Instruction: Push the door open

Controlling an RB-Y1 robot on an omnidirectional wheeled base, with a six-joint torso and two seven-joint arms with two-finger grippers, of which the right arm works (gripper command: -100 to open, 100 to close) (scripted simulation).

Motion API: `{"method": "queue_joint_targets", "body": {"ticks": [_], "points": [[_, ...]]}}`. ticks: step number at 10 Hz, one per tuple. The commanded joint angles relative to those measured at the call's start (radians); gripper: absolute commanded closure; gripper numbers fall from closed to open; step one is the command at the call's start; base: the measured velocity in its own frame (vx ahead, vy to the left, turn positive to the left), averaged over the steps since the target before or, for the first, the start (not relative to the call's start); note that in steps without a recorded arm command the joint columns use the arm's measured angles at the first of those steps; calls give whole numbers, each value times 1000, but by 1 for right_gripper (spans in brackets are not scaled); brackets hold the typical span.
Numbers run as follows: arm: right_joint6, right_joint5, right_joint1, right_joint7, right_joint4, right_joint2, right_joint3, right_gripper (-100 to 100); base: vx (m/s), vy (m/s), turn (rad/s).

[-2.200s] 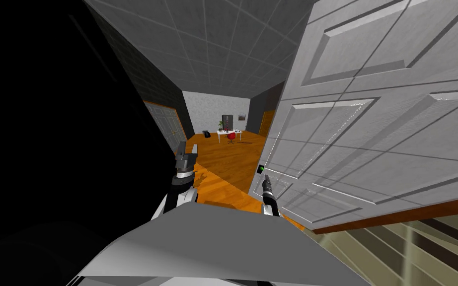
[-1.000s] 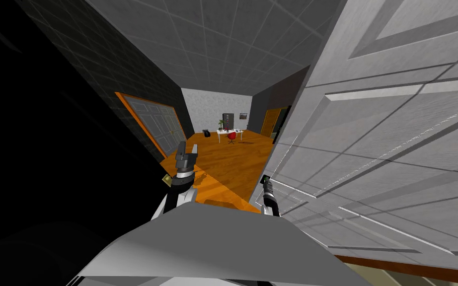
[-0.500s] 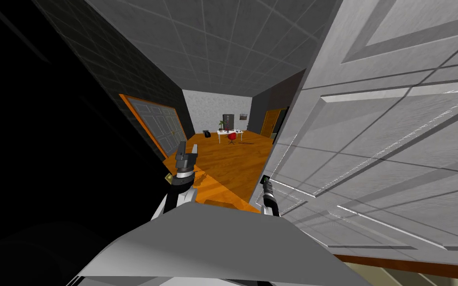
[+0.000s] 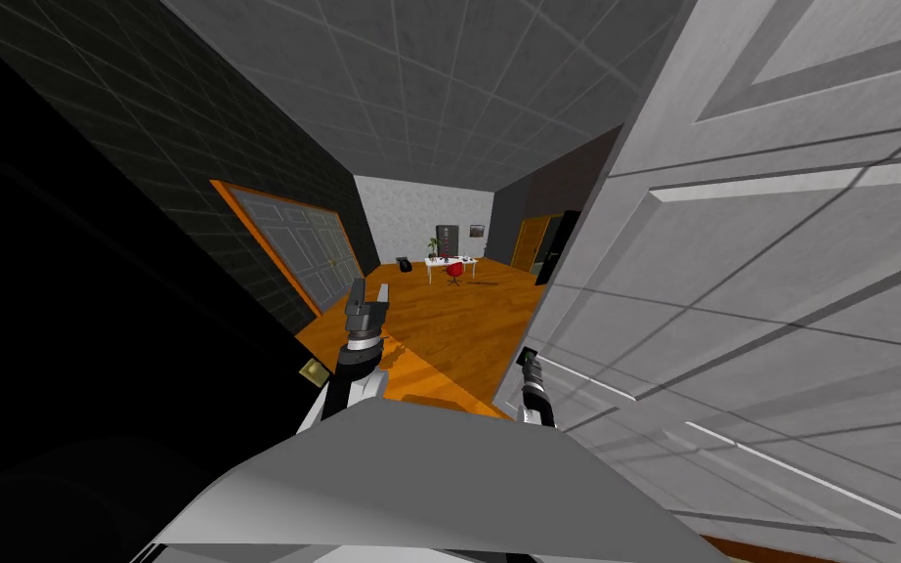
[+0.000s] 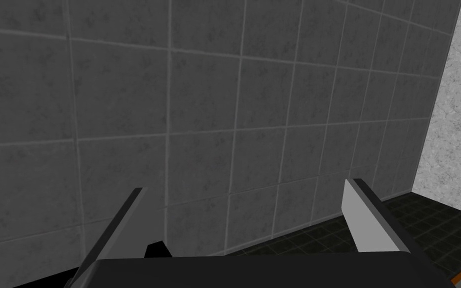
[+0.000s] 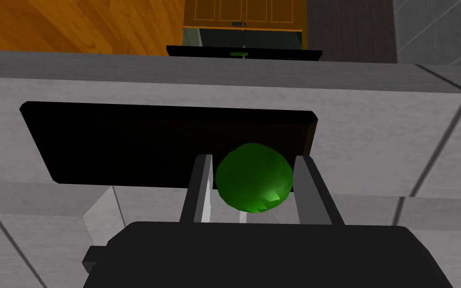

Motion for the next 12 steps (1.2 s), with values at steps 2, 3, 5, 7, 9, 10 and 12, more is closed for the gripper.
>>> {"method": "queue_joint_targets", "body": {"ticks": [2,3,5,7,9,10,12], "points": [[-6,-20,-12,11,5,-11,-37,100,227,-6,-52],[-3,-31,-13,16,5,-11,-54,100,260,26,-90],[0,-42,-14,21,4,-9,-74,100,214,9,-67],[3,-53,-15,26,4,-4,-92,100,194,7,-44],[0,-60,-14,31,10,-12,-104,100,112,-11,-28],[0,-64,-14,34,9,-14,-113,100,222,-19,-31],[-1,-79,-11,44,8,-20,-141,100,241,11,-61]]}}
